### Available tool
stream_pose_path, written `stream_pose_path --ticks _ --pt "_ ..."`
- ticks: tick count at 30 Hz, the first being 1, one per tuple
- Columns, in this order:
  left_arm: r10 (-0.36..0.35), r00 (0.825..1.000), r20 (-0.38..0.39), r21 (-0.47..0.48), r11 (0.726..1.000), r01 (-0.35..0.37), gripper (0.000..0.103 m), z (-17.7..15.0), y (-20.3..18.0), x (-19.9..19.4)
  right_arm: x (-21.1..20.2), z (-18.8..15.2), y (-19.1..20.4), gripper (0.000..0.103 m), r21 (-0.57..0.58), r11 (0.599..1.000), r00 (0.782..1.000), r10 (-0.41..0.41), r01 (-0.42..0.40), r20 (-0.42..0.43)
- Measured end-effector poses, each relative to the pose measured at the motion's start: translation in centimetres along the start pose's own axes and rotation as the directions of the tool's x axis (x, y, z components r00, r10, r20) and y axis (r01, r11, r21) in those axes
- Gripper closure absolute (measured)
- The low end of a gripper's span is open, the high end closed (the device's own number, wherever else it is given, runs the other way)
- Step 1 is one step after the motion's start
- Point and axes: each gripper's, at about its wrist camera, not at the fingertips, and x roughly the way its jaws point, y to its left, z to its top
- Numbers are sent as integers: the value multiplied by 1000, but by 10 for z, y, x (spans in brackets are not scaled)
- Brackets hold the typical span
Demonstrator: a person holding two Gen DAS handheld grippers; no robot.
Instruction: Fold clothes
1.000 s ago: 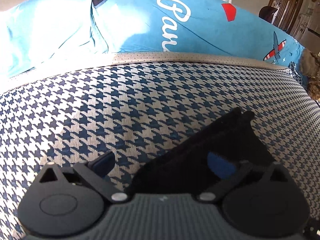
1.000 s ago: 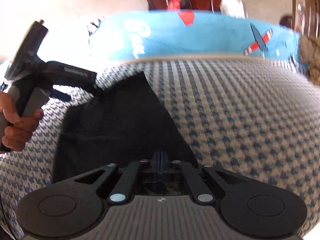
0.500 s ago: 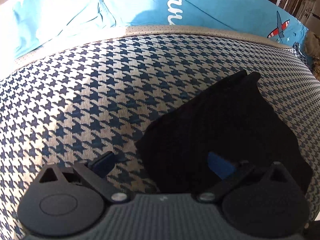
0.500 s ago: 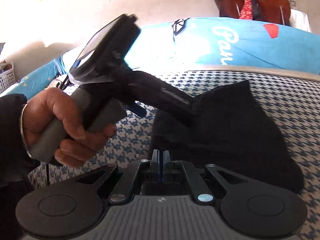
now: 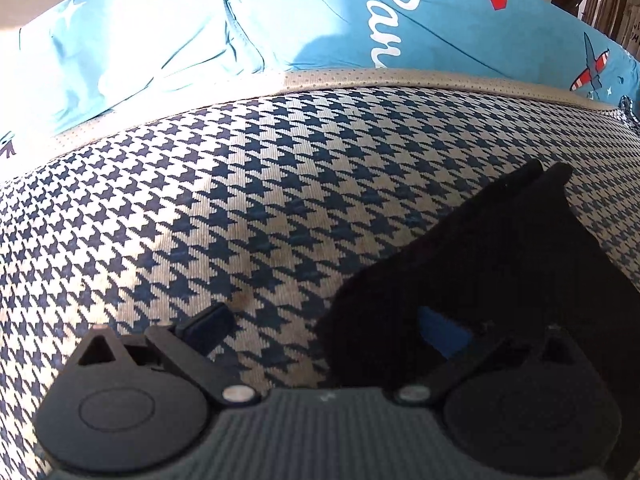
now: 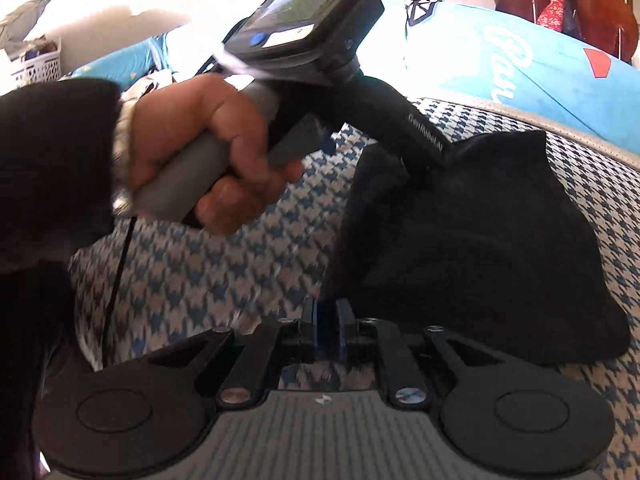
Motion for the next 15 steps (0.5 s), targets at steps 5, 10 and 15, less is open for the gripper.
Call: stream_pose_path --ticks 5,10,15 --pt "34 999 15 -20 999 -33 0 0 7 -5 -9 -5 3 90 -3 1000 1000 5 -5 -5" --pt "-13 999 43 -81 997 16 1 5 25 -28 -7 -5 3 90 -4 1000 1000 9 -9 2" --pt "13 1000 27 -21 1000 -13 1 -7 18 -41 -3 -2 1 90 17 1000 1000 19 -19 2"
